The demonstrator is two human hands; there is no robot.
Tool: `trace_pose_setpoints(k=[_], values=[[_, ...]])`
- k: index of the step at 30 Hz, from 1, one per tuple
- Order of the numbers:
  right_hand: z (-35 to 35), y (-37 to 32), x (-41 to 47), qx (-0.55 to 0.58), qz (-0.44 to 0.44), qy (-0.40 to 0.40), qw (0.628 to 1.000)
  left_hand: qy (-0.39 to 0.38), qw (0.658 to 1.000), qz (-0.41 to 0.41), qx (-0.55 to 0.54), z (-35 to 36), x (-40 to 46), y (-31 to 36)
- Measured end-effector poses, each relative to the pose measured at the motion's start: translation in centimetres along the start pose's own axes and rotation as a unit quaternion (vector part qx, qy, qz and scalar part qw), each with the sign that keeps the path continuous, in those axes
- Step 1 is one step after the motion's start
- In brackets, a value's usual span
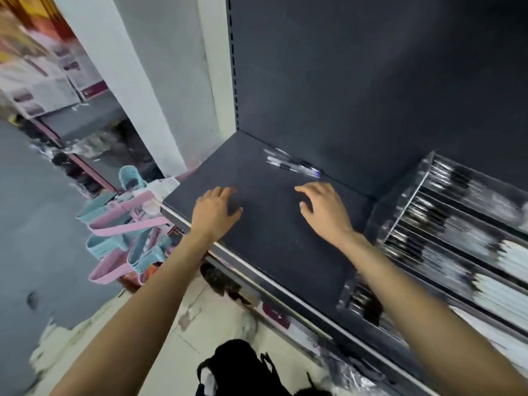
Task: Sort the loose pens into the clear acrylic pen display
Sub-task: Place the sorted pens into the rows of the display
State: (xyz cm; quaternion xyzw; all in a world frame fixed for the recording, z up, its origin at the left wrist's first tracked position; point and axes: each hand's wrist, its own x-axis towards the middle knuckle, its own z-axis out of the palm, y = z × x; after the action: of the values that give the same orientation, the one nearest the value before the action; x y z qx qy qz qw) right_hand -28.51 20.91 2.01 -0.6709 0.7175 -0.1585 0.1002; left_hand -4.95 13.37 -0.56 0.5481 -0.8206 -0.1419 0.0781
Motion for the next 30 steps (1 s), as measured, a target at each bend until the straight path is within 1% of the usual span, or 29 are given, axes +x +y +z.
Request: trace_pose_setpoints(k=[3,6,9,12,15,17,19,21,23,26,29,30], values=[[1.4,0.4,5.3,-0.055,0.044,-0.013,0.997,-0.021,0.998,0.038,0.045,0.6,2.8,-2.2],[2.9,0.6,9.3,-0.094,0.077,-0.039,0.992,-0.016,0.995,0.066,0.075,1.1,4.7,-3.4],[4.5,0.6,11.3,-0.135,0.114,-0.059,0.983,0.005,0.992,0.078,0.102,1.5,5.8,-3.7],[5.3,0.5,12.1,-0.160,0.140,-0.059,0.975,0.014,0.993,0.080,0.090,1.7,7.0,-3.3],[5.8,0.3,12.1,-0.162,0.122,-0.071,0.977,0.021,0.989,0.136,0.059,1.9,8.8,-2.1],[6.2,-0.1,11.5,-0.153,0.090,-0.076,0.981,0.001,0.979,0.195,0.055,2.1,10.3,-0.6],[6.5,-0.3,10.6,-0.154,0.061,-0.077,0.983,-0.049,0.965,0.239,0.093,2.5,11.6,0.9],[6.6,-0.4,9.9,-0.159,0.044,-0.082,0.983,-0.092,0.952,0.261,0.134,2.9,12.6,2.0],[6.4,-0.4,9.5,-0.156,0.039,-0.091,0.983,-0.104,0.942,0.278,0.156,3.0,13.1,2.4],[5.9,-0.8,9.0,-0.152,0.031,-0.118,0.981,-0.098,0.911,0.333,0.223,3.1,12.8,2.6],[5.3,-1.1,8.5,-0.173,0.014,-0.140,0.975,-0.112,0.897,0.353,0.241,2.7,12.4,3.1],[5.0,-1.0,8.4,-0.177,0.015,-0.145,0.973,-0.130,0.896,0.353,0.235,2.4,12.4,3.3]])
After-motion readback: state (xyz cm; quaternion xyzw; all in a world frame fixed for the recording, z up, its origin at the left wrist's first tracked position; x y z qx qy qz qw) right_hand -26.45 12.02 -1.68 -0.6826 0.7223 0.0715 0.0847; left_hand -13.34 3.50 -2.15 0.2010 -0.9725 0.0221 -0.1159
